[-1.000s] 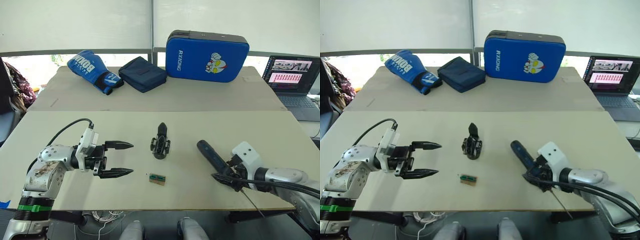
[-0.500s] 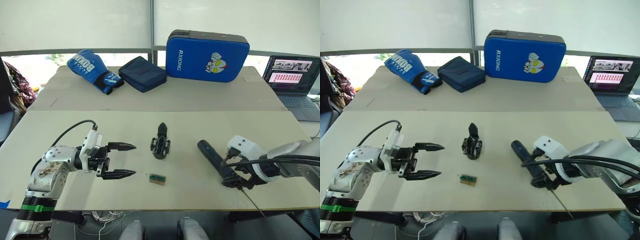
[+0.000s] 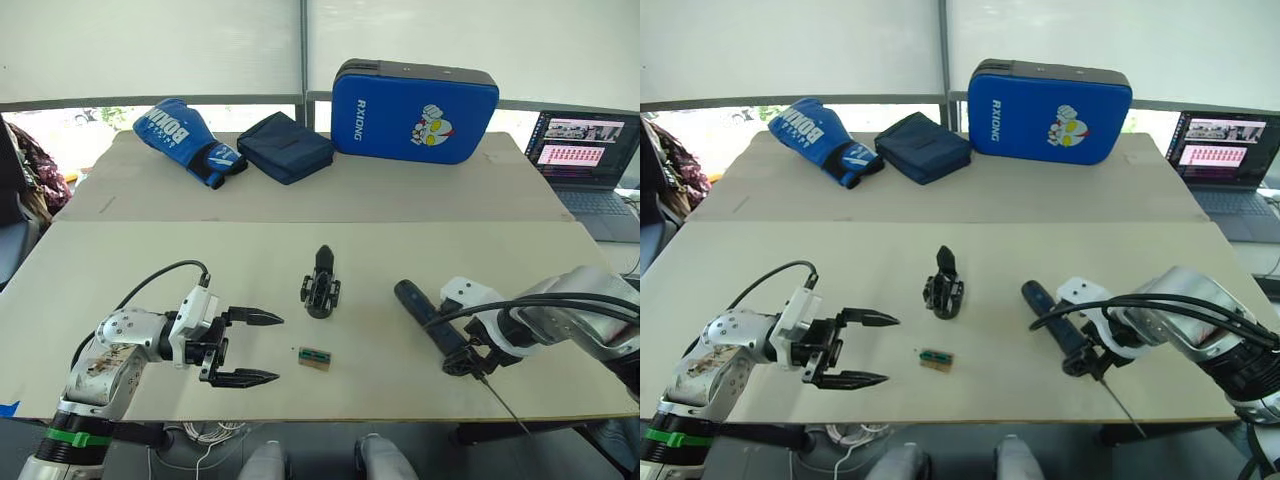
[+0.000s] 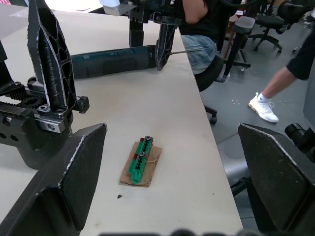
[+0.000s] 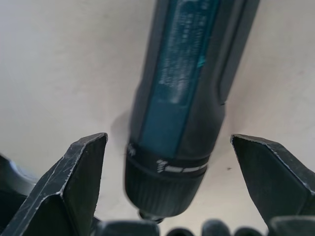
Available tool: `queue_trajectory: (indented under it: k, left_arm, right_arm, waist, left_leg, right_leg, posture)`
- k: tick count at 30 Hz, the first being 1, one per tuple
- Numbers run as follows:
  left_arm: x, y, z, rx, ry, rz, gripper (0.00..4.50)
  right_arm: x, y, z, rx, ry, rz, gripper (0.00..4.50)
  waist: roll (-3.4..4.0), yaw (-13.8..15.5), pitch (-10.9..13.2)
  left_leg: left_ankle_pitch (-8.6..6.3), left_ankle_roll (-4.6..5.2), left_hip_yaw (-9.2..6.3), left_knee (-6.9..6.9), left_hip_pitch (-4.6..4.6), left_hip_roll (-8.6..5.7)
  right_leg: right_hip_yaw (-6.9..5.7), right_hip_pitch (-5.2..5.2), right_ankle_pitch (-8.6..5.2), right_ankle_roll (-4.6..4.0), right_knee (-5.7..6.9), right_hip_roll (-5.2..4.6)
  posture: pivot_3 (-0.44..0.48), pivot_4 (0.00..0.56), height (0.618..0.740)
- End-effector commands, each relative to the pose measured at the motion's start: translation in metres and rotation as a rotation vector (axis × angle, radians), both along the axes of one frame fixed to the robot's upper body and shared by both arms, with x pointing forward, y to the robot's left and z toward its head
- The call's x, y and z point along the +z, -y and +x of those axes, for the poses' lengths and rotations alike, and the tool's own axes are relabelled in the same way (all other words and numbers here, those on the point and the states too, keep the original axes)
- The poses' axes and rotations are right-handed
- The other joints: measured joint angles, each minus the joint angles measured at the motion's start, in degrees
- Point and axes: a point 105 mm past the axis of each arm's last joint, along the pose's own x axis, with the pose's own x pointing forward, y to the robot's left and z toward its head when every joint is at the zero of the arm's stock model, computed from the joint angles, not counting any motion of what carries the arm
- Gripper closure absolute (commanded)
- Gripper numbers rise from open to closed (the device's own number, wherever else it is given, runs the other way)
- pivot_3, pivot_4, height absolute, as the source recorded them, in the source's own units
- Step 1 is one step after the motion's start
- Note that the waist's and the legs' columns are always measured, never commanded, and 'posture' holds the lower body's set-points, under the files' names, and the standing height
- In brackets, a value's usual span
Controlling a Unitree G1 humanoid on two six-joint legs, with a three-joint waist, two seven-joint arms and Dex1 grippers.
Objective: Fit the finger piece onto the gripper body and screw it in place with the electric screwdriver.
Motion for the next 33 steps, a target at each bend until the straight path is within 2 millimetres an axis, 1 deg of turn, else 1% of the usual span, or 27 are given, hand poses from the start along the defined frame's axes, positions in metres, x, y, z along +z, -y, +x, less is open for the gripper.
queue_trajectory:
  k: [1,5,6,10,11,12,13,15,18,21,22,23,24,27,28,29,30,31,33]
  left_arm:
    - [0.006,0.005,-0.003,-0.014,0.034,-0.016,0.00]
    - [0.004,0.005,-0.004,-0.006,0.034,-0.020,0.00]
    - [0.004,0.006,-0.005,-0.005,0.033,-0.020,0.00]
    - [0.003,0.005,-0.005,0.003,0.035,-0.020,0.00]
    - [0.003,0.005,-0.005,0.005,0.036,-0.020,0.00]
    - [0.002,0.005,-0.005,0.007,0.036,-0.019,0.00]
    - [0.002,0.004,-0.006,0.008,0.037,-0.018,0.00]
    - [0.001,0.003,-0.006,0.009,0.034,-0.016,0.00]
    - [0.000,0.001,-0.006,0.011,0.033,-0.013,0.00]
    - [0.001,-0.001,-0.003,0.015,0.036,-0.012,0.00]
    - [0.001,-0.002,-0.002,0.017,0.037,-0.012,0.00]
    - [0.002,-0.002,-0.001,0.020,0.037,-0.012,0.00]
    - [0.002,-0.004,0.001,0.025,0.034,-0.012,0.00]
    - [0.002,-0.008,0.005,0.033,0.027,-0.010,0.00]
    - [0.001,-0.010,0.006,0.035,0.028,-0.006,0.00]
    - [0.000,-0.012,0.007,0.037,0.030,-0.002,0.00]
    - [-0.001,-0.014,0.010,0.042,0.037,0.004,0.00]
    - [-0.002,-0.015,0.012,0.045,0.043,0.008,0.00]
    - [-0.004,-0.017,0.016,0.052,0.070,0.017,0.00]
  right_arm:
    - [0.006,-0.003,0.007,0.021,0.037,-0.016,0.05]
    - [0.003,-0.002,0.009,0.041,0.028,-0.043,0.05]
    - [0.001,-0.001,0.010,0.044,0.027,-0.044,0.57]
    - [-0.006,0.002,0.004,0.071,-0.004,-0.059,1.81]
    - [-0.008,0.003,0.000,0.086,-0.017,-0.054,2.23]
    - [-0.009,0.002,-0.004,0.093,-0.036,-0.040,2.49]
    - [-0.010,0.002,-0.007,0.106,-0.043,-0.038,2.56]
    - [-0.009,0.005,-0.008,0.109,-0.035,-0.032,2.56]
    - [-0.001,0.008,-0.002,0.074,0.021,-0.002,2.56]
    - [0.018,0.014,0.003,0.061,0.100,0.046,2.56]
    - [0.030,0.021,0.003,0.039,0.128,0.074,2.56]
    - [0.038,0.025,0.003,0.024,0.147,0.093,2.56]
    - [0.053,0.027,0.001,0.015,0.167,0.144,2.56]
    - [0.082,0.027,0.001,0.028,0.250,0.248,2.56]
    - [0.093,0.023,0.002,0.048,0.295,0.298,2.56]
    - [0.111,0.014,0.002,0.099,0.355,0.389,2.56]
    - [0.136,-0.003,-0.003,0.188,0.428,0.536,2.56]
    - [0.155,-0.015,-0.008,0.264,0.491,0.645,2.56]
    - [0.179,-0.032,-0.017,0.380,0.599,0.814,2.56]
  waist:
    - [0.00,0.0,0.0]
    - [0.00,-0.1,0.0]
    - [0.00,-0.1,0.0]
    - [0.00,-0.1,0.0]
    - [0.00,-0.1,0.0]
    - [0.00,0.0,0.0]
    - [-0.01,0.0,0.0]
    - [-0.01,0.2,0.0]
    - [-0.02,0.2,0.0]
    - [-0.01,0.3,0.0]
    - [-0.01,0.3,0.0]
    - [0.06,0.3,0.0]
    - [0.13,0.3,0.1]
    - [0.19,0.1,0.1]
    - [0.19,-0.2,0.1]
    - [0.18,-0.3,0.1]
    - [0.18,-0.5,0.1]
    - [0.18,-0.8,0.1]
    - [0.19,-1.0,0.1]
  left_leg:
    - [0.00,0.00,0.00,0.00,0.00,0.00]
    - [0.00,0.00,0.00,0.00,0.02,0.02]
    - [0.00,0.00,0.00,0.00,0.02,0.02]
    - [0.00,0.00,0.00,0.00,0.03,0.02]
    - [0.00,0.00,0.00,0.00,0.04,0.02]
    - [0.00,0.00,0.00,-0.01,0.03,0.02]
    - [0.00,0.00,-0.01,-0.01,0.04,0.03]
    - [0.00,0.00,-0.02,-0.01,0.03,0.01]
    - [0.00,0.00,-0.02,0.00,0.02,0.01]
    - [0.00,0.00,-0.03,0.01,0.01,0.00]
    - [0.00,0.00,-0.01,0.00,0.00,0.00]
    - [0.00,0.00,-0.02,0.00,-0.02,0.00]
    - [0.00,0.00,-0.02,0.02,-0.08,-0.03]
    - [0.00,0.00,0.02,0.03,-0.10,-0.02]
    - [0.00,0.00,0.03,0.02,-0.06,0.01]
    - [0.00,0.00,0.04,-0.02,-0.03,0.06]
    - [0.00,0.00,0.04,-0.02,-0.03,0.08]
    - [0.00,0.01,0.04,-0.07,0.00,0.10]
    - [0.00,0.01,0.03,-0.09,0.00,0.14]
  right_leg:
    - [0.00,0.00,0.00,0.00,0.00,0.00]
    - [0.00,0.00,0.00,0.00,0.00,0.02]
    - [-0.01,0.00,0.00,0.00,0.00,0.02]
    - [0.00,0.01,0.00,0.00,0.00,0.02]
    - [-0.01,0.01,0.00,0.00,0.00,0.02]
    - [-0.01,0.01,0.00,0.00,0.00,0.02]
    - [-0.02,0.01,0.00,0.00,0.00,0.02]
    - [-0.03,0.03,-0.01,0.01,-0.01,0.01]
    - [-0.04,0.05,-0.01,0.01,-0.03,0.00]
    - [-0.04,0.04,0.00,0.01,-0.02,0.00]
    - [-0.04,0.03,0.00,0.01,-0.02,0.00]
    - [-0.04,0.02,0.00,0.01,-0.02,0.00]
    - [-0.04,-0.02,0.00,0.01,-0.02,-0.02]
    - [-0.02,-0.06,0.02,0.03,0.00,-0.02]
    - [-0.02,-0.06,0.02,0.02,-0.01,0.01]
    - [-0.02,-0.06,0.01,0.02,0.00,0.06]
    - [-0.02,-0.06,0.01,0.02,0.00,0.09]
    - [-0.01,-0.06,0.01,0.01,0.00,0.13]
    - [0.02,-0.06,0.02,-0.01,0.04,0.20]
  posture:
    - [0.000,0.150,0.740]
    - [0.000,0.150,0.740]
    - [0.000,0.150,0.740]
    - [0.000,0.150,0.740]
    - [0.000,0.150,0.740]
    - [0.000,0.150,0.740]
    - [0.000,0.150,0.740]
    - [0.000,0.150,0.740]
    - [0.000,0.150,0.740]
    - [0.000,0.150,0.740]
    - [0.000,0.150,0.740]
    - [0.000,0.150,0.740]
    - [0.000,0.150,0.740]
    - [0.000,0.150,0.740]
    - [0.000,0.150,0.740]
    - [0.000,0.150,0.740]
    - [0.000,0.150,0.740]
    - [0.000,0.150,0.740]
    - [0.000,0.150,0.740]
